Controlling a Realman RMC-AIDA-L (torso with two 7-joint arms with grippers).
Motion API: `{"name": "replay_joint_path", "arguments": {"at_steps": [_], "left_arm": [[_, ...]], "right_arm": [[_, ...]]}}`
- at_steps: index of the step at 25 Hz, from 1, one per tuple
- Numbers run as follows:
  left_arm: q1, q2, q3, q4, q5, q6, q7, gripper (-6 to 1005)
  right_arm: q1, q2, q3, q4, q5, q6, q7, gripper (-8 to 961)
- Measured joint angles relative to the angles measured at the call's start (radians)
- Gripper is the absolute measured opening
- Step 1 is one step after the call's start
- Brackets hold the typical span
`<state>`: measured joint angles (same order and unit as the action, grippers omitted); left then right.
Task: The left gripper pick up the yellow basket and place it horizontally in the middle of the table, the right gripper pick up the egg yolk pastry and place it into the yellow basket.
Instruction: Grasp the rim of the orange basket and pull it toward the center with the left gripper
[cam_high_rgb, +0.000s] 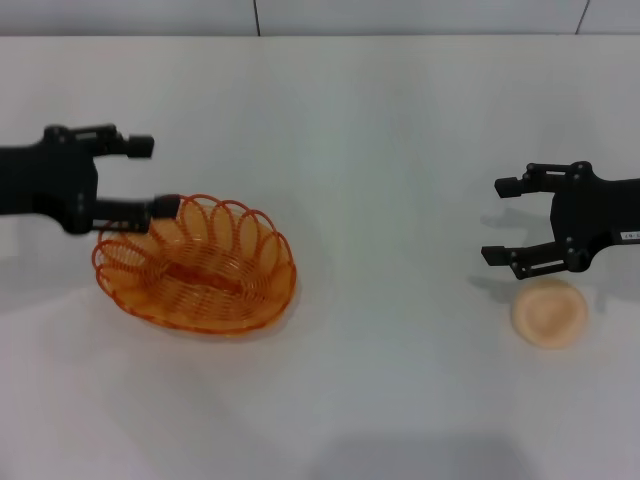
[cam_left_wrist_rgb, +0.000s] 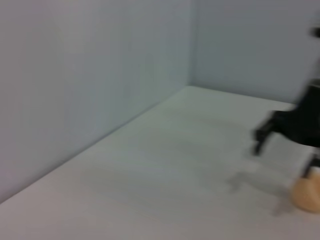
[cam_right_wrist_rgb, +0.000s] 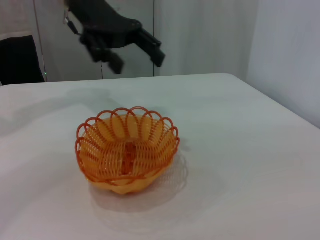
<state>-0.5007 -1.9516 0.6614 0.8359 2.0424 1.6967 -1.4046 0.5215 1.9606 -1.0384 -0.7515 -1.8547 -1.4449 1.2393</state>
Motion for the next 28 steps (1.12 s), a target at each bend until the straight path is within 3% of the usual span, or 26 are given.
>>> {"name": "replay_joint_path", "arguments": {"at_steps": [4,12,16,22,28], "left_arm": [[0.007,-0.037,0.008,0.091,0.022,-0.041,-0.152,805],[0.001,-0.055,0.065,0.223,0.1,-0.032,-0.454,791],[-0.023,-0.038,0.104,0.313,0.171,-0.006,-0.677,787],[-0.113,0.012,0.124,0.346,0.32,0.04,-0.938,775],[-0.209,0.023,0.146,0.338,0.541,0.089,-1.041,764]], "right_arm": [[0.0,0.0,0.0,-0.005,-0.001,-0.005,-0.001,869],[-0.008,0.001,0.0,-0.01,-0.003,-0.005,-0.014,868],[-0.009,0.001,0.0,-0.011,-0.003,-0.005,-0.023,868],[-0.009,0.001,0.0,-0.011,-0.003,-0.005,-0.029,869],[-0.007,0.001,0.0,-0.014,-0.002,-0.005,-0.03,869]]}}
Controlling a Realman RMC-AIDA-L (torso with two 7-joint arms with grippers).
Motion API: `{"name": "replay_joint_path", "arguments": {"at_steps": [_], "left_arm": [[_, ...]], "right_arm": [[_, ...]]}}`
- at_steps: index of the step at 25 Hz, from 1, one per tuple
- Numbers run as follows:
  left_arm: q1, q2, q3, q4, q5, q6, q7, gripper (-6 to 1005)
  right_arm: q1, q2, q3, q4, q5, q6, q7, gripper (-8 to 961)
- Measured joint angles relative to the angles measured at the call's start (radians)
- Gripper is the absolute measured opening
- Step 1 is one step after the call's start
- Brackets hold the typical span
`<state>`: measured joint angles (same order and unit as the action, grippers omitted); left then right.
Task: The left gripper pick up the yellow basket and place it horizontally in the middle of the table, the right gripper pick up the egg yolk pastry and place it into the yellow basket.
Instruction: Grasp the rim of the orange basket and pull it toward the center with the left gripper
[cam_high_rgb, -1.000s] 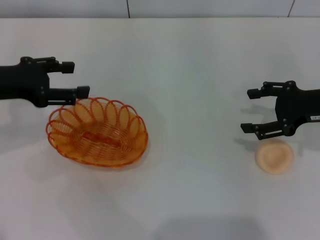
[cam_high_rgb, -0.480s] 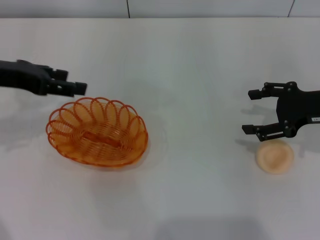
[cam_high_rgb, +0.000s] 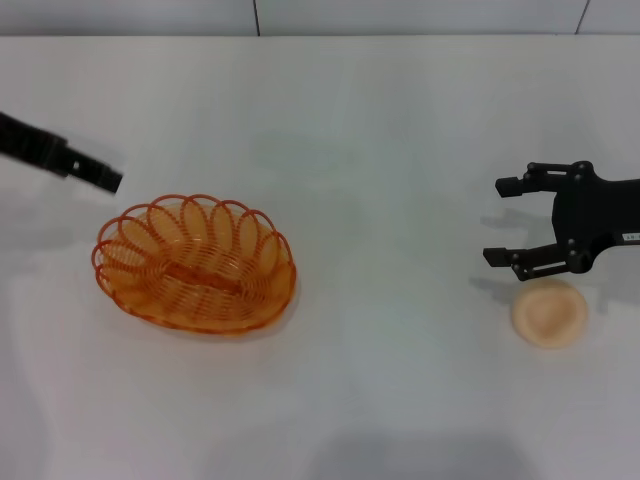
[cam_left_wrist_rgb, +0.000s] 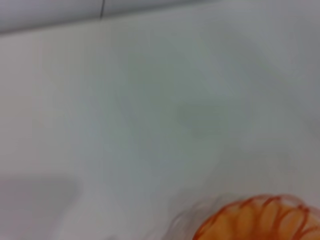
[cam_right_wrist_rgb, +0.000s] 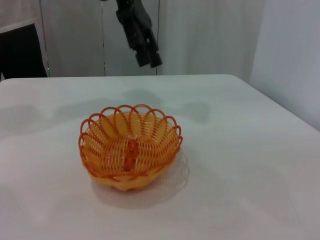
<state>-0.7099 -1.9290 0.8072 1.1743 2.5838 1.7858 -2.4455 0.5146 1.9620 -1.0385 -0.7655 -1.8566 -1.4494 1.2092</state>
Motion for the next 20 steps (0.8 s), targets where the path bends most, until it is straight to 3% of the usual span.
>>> {"name": "replay_joint_path", "arguments": {"at_steps": [5,20], "left_arm": [[-0.027,-0.017,0.054,-0.003,0.108,0.005,-0.044,754],[-0.005,-0.069,0.082,-0.177,0.146,-0.164,-0.056,724]], "right_arm": [[0.0,0.0,0.0,-0.004,0.001,0.0,-0.009,868],[-0.003,0.003,0.002,-0.011,0.002,0.008,-0.01,869]]}}
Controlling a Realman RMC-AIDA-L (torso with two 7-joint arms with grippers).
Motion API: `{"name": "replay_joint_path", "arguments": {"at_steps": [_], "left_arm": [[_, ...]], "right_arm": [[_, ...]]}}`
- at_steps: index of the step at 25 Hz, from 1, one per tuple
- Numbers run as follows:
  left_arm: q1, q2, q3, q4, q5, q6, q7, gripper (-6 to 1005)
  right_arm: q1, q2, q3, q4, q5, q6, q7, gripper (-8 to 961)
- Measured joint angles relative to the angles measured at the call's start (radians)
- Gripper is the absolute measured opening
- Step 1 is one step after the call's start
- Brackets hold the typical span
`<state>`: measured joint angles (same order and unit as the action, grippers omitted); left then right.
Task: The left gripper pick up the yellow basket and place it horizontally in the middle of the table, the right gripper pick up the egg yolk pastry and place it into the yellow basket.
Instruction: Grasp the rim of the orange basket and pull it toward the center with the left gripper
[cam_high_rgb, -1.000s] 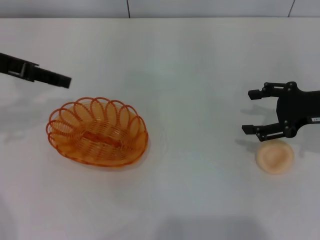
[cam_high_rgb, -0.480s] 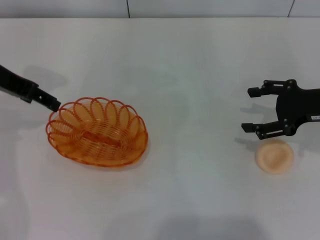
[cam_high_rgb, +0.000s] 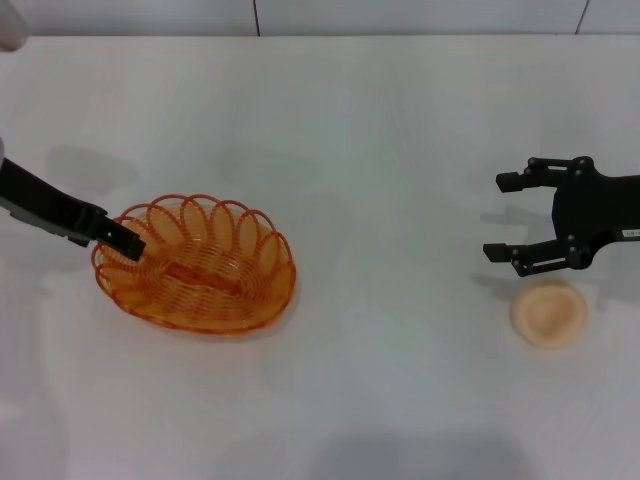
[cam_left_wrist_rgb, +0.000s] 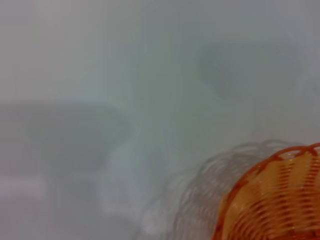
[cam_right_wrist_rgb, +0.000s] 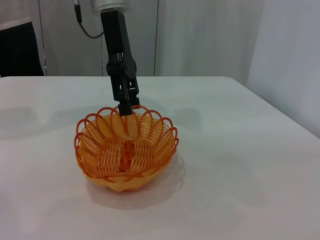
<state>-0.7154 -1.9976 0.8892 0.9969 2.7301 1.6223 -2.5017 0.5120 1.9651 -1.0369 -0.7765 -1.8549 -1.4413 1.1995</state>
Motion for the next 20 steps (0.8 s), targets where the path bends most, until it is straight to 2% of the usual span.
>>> {"name": "replay_joint_path", "arguments": {"at_steps": [5,14,20], "left_arm": [[0.001,-0.007,0.001,-0.038,0.002,-0.032,-0.002,715],[0.002,-0.013,0.005,-0.039,0.003,-0.036,-0.005,697],[0.004,-0.018,0.013,-0.041,0.014,-0.048,-0.01,530]], "right_arm": [[0.0,-0.001,0.0,0.0,-0.001,0.001,-0.001,869],[0.0,-0.006,0.0,0.0,0.0,0.009,-0.013,868],[-0.001,-0.006,0.0,0.0,0.0,0.012,-0.014,868]]}}
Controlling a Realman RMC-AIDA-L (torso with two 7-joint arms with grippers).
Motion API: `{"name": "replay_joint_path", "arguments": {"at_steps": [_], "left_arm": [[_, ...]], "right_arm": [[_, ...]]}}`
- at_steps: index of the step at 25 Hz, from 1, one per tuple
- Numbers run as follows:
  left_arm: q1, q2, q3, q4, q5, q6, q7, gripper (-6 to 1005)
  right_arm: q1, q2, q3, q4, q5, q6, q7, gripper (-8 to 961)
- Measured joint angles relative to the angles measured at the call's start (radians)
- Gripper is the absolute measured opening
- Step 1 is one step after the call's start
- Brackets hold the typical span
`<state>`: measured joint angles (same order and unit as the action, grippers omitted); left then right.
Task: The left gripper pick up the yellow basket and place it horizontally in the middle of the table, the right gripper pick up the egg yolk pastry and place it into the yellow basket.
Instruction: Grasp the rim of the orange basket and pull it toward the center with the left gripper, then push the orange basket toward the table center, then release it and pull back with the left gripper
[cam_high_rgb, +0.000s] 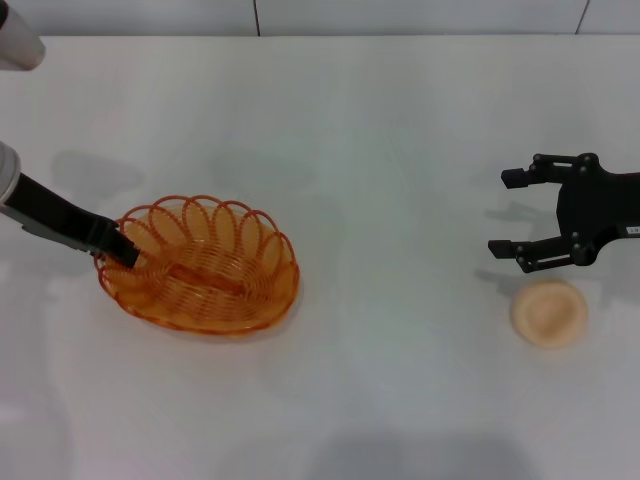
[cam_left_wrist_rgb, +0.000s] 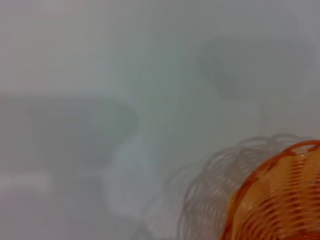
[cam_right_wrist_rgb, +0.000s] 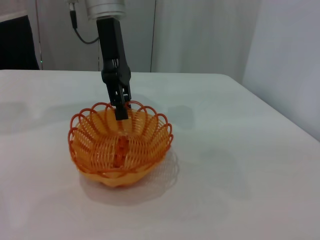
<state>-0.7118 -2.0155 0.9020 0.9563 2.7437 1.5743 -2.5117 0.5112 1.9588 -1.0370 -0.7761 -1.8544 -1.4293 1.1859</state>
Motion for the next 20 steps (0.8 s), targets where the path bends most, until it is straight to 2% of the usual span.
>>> {"name": "replay_joint_path", "arguments": {"at_steps": [2,7,13,20], "left_arm": [[0.0,-0.003,0.0,0.0,0.007,-0.001,-0.001,475],[0.002,-0.005,0.0,-0.001,0.01,-0.012,-0.004,251],[0.009,-0.006,-0.001,0.001,0.005,-0.023,-0.003,116],[0.008,-0.001,-0.006,0.033,-0.1,-0.005,-0.017,97]], "right_arm": [[0.0,0.001,0.0,0.0,0.0,0.0,0.0,868],[0.0,0.003,0.0,0.0,0.0,-0.002,0.0,869],[0.0,0.005,0.0,0.0,0.0,0.0,0.0,869],[0.0,0.004,0.0,0.0,0.0,-0.004,0.0,868]]}}
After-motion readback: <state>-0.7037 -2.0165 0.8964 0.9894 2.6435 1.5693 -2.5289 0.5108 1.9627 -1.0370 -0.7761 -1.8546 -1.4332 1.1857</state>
